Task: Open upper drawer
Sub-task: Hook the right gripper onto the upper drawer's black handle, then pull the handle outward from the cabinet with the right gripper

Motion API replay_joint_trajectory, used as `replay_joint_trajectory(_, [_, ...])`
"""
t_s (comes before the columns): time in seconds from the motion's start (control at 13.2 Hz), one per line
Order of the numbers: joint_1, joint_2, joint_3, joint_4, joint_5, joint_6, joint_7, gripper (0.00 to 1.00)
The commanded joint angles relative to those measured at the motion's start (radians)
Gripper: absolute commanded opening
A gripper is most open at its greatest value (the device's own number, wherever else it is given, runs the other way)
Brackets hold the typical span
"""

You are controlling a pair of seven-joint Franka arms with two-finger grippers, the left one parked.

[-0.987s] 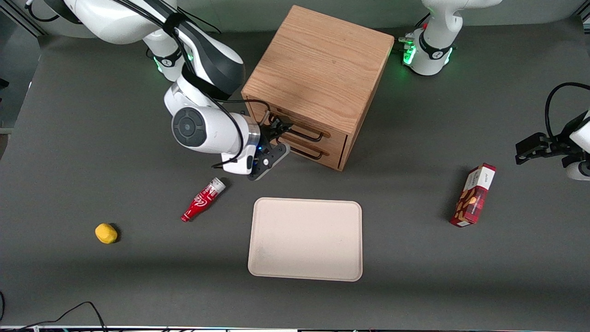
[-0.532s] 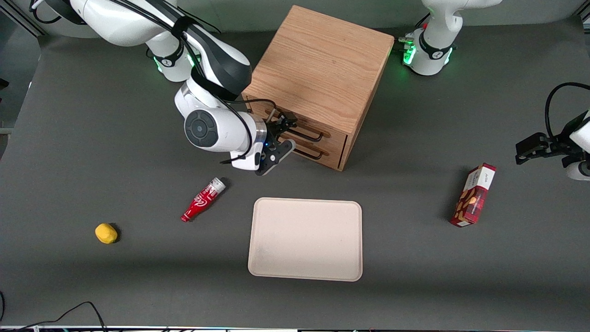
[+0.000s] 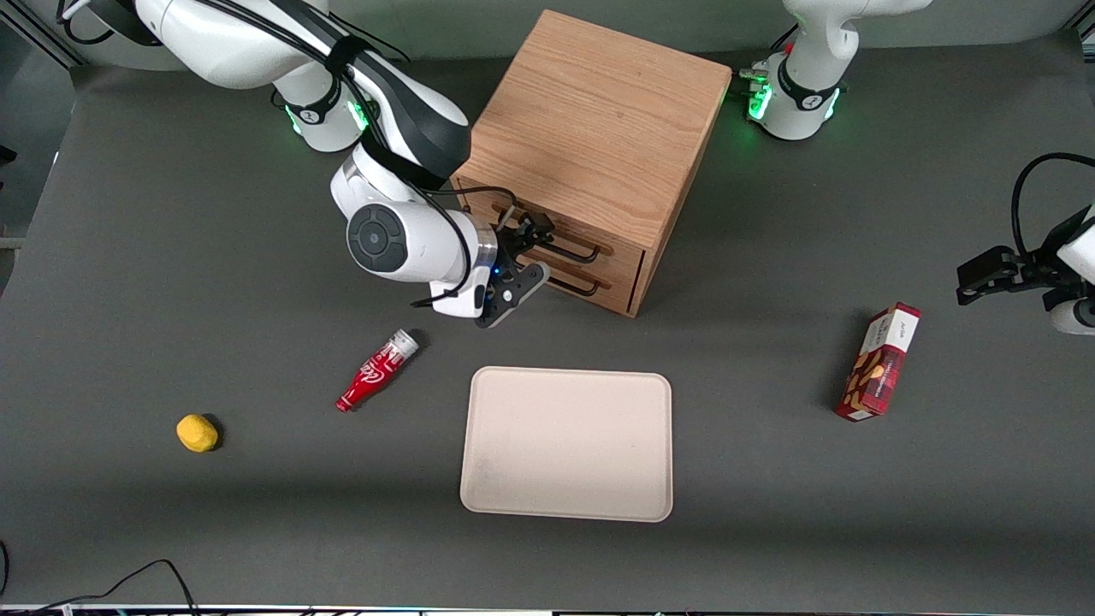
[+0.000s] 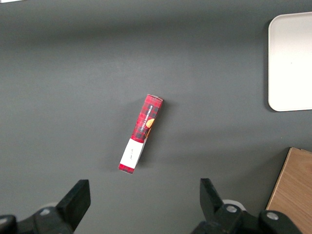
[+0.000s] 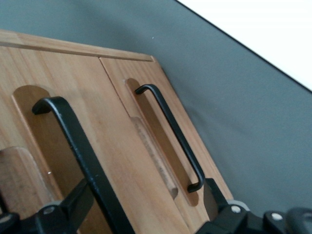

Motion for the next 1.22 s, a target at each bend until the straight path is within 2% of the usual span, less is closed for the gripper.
replay_joint_trajectory(0.0, [-0.008,-0.021,0.012,-0.005,-0.081,0.04,-0.001,1.0])
replay_joint_trajectory(0.08, [-0.01,-0.021,0.012,-0.006,-0.089,0.049,-0.001,1.0])
replay_joint_trajectory(0.38, [-0.016,-0.024,0.012,0.0,-0.213,0.083,-0.001,1.0])
replay_joint_trajectory(0.53, [-0.025,-0.016,0.01,0.017,-0.249,0.089,-0.014,1.0])
replay_joint_trajectory(0.76, [-0.043,-0.004,-0.008,0.052,-0.26,0.088,-0.083,1.0])
replay_joint_trajectory(1.14, [-0.042,0.005,-0.092,0.083,-0.27,0.091,-0.174,1.0])
